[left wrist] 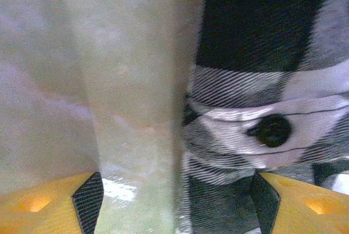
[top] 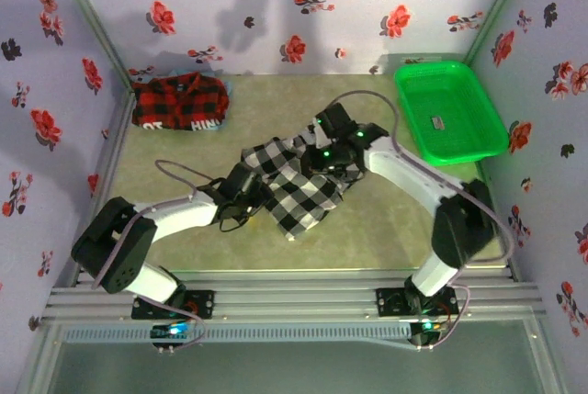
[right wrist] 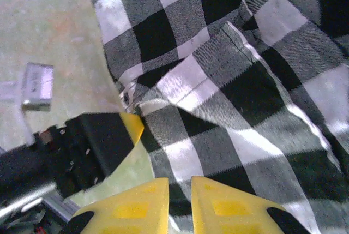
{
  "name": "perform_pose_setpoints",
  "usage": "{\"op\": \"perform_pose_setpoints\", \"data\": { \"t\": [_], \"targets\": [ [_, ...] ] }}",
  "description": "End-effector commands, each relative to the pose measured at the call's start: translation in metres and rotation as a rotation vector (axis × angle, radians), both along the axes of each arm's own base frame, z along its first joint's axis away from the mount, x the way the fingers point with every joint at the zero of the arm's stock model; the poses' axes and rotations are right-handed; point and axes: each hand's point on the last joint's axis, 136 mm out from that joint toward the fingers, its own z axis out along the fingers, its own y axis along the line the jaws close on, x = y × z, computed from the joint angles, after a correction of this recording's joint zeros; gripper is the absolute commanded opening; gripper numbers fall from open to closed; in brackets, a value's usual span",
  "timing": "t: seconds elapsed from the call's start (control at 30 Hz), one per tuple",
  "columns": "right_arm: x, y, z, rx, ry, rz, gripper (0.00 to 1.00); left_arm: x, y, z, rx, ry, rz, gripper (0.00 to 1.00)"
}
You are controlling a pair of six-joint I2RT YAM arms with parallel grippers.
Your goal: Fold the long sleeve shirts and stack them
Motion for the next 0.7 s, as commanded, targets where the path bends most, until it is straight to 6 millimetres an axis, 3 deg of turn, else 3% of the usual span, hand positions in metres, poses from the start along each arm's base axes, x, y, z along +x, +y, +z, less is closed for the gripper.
{"op": "perform_pose_setpoints", "data": {
  "t": [0.0, 0.13, 0.23, 0.47, 0.67],
  "targets": [
    [0.008, 0.027, -0.008, 0.048, 0.032, 0.096, 0.19, 0.022, -0.013, 0.036, -0.088, -0.136, -0.017, 0.75],
    [0.033, 0.039, -0.030, 0.018, 0.040, 0.088, 0.17, 0.014, -0.004, 0.038, -0.087, -0.136, -0.003, 0.75],
    [0.049, 0.035, -0.055, -0.064, 0.040, 0.073, 0.14, 0.007, 0.007, 0.035, -0.076, -0.128, 0.017, 0.75],
    [0.064, -0.006, -0.117, -0.318, 0.040, 0.052, 0.13, 0.008, 0.015, 0.036, -0.080, -0.133, 0.039, 0.76],
    [0.074, -0.039, -0.143, -0.401, 0.030, -0.009, 0.13, 0.018, 0.007, 0.031, -0.086, -0.136, 0.041, 0.76]
  ]
}}
